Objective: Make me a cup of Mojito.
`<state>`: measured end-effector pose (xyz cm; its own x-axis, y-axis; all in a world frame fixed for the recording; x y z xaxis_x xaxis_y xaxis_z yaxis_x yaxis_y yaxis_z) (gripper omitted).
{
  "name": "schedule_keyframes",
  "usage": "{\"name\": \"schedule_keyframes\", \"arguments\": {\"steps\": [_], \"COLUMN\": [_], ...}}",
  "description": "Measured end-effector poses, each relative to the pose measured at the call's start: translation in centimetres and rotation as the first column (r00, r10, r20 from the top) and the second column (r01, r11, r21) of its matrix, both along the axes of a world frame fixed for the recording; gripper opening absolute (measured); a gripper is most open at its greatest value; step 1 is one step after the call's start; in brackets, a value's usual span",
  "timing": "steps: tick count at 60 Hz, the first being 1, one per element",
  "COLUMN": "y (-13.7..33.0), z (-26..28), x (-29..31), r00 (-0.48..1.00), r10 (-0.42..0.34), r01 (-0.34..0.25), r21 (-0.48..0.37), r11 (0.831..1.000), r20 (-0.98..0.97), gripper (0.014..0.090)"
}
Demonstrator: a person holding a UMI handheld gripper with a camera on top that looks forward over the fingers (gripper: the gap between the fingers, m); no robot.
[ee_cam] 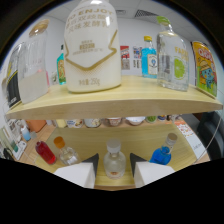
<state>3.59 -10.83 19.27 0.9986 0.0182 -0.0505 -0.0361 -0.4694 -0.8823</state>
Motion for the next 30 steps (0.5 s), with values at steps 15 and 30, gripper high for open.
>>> {"name": "schedule_keyframes", "arguments": {"steps": [15,30], "y": [0.3,-1.4], "z": [-0.3,1.4], "x": [-0.3,0.5], "r00": [1.000,0.999], "r10": [0.023,0.031], "r01": [-0.023,-0.032], "r21": [0.015,0.035], "r11": [1.000,0.999], "r20": [0.015,0.023], "gripper": [0.0354,0.0346]}}
